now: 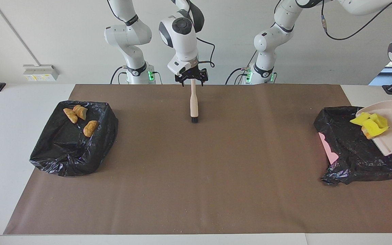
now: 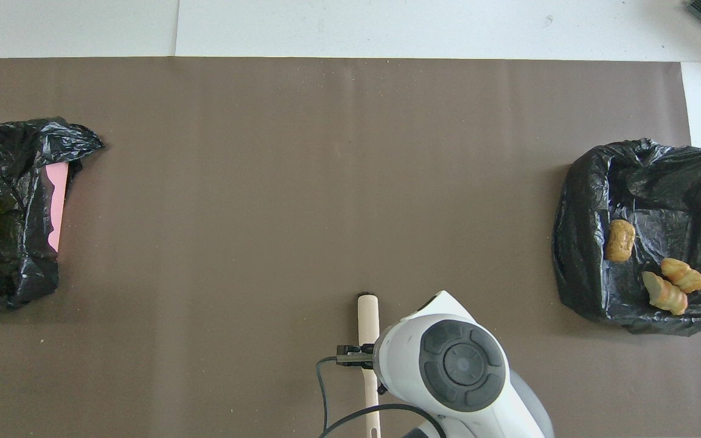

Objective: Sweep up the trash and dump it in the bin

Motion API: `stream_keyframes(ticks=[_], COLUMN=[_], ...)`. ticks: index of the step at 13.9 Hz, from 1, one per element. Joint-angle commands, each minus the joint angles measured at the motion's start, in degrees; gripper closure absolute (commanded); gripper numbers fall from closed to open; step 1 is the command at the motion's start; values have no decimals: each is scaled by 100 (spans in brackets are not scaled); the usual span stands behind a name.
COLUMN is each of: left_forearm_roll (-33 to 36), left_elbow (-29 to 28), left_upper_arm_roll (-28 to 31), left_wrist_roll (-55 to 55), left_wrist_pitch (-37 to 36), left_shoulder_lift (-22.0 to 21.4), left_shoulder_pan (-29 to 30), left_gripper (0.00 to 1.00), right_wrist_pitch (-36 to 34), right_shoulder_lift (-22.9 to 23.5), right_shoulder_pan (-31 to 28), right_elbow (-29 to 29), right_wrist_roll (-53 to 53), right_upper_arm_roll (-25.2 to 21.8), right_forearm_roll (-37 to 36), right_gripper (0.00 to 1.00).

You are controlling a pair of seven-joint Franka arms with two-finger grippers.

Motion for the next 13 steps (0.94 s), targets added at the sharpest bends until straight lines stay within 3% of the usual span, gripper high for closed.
stream_keyframes(ticks=[1,6,8,10,13], left_forearm_roll=[173,-290,-1010,-1417,-2214], left_elbow=[21,-136,-338,-461,-969], left_upper_arm_roll=[25,-28,-28,-28,-28], left_wrist_roll=[-98,-351,-720,-940,-1598], left_wrist_pitch=[-336,-1021,-1565,-1926,-1867], left_shoulder_lift=[-328,-768,-961,-1050,-1312], left_shoulder_pan=[-47,-213,-450,-810,-1014], left_gripper=[100,100,100,100,100], right_wrist_pitch=[-569,-1351,-1449,-1440,-1519], right_shoulder_lift=[-67,-67,-58,-50,-15], right_shoulder_pan=[-487,-1104,-746,122,241], right_elbow=[516,1290,1484,1590,1861], right_wrist_roll=[-360,-1073,-1275,-1468,-2187], right_upper_arm_roll=[26,-183,-788,-1989,-2679], right_forearm_roll=[-86,-191,-708,-991,-1315], right_gripper=[0,0,0,0,0])
